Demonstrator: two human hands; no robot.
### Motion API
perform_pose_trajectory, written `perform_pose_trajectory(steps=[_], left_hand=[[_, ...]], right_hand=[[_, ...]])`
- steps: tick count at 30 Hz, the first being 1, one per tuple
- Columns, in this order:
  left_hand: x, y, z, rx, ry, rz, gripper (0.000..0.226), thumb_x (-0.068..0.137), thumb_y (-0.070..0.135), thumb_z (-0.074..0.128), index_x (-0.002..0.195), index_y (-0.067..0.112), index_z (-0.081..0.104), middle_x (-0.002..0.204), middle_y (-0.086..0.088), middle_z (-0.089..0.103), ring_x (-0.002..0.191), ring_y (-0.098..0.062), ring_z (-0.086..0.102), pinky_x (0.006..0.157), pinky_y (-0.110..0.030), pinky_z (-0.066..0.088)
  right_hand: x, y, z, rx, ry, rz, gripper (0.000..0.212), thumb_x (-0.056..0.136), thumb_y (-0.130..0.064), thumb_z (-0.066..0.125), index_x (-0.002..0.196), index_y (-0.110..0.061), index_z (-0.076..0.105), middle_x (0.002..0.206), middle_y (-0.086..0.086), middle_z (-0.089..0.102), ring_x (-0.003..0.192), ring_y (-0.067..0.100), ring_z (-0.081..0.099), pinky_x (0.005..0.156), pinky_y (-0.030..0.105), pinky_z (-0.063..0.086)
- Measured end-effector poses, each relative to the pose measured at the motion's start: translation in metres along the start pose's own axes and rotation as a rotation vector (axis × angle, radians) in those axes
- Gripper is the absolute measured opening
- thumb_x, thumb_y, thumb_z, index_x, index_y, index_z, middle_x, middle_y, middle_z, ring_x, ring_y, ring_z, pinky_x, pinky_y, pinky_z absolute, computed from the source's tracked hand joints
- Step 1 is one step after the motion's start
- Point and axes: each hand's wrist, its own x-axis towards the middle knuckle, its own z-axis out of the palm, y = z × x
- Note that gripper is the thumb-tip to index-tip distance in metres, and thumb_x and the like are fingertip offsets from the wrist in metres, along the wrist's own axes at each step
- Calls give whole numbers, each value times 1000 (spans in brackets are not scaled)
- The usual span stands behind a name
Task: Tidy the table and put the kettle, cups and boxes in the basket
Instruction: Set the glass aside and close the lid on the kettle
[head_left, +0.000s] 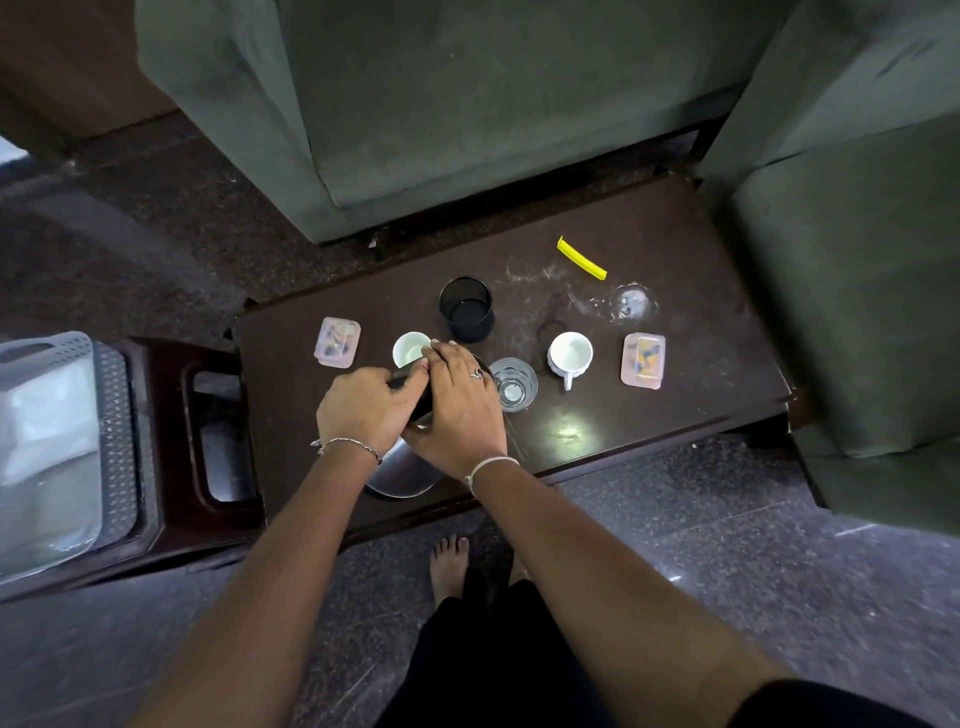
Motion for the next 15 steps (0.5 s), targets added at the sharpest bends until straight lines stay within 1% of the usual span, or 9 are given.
perform_pose_trajectory(steps=[7, 15], left_hand=[[1, 6, 2, 35, -22, 17, 57, 74, 72, 39, 46, 24, 49, 49, 11, 46, 57, -20, 49, 54, -26, 34], [3, 6, 2, 57, -30, 18, 58, 74, 72, 39, 47, 23, 50, 50, 10, 49, 56, -19, 50, 52, -25, 33]], right_hand=[[-1, 6, -1, 16, -20, 10, 79, 72, -48, 65, 138, -9, 44, 146, 6, 43, 141, 22, 33, 110, 43, 36], [-1, 6, 2, 16, -13, 17, 80, 71, -48, 66, 138, -9, 44, 146, 7, 44, 141, 22, 33, 108, 44, 37]])
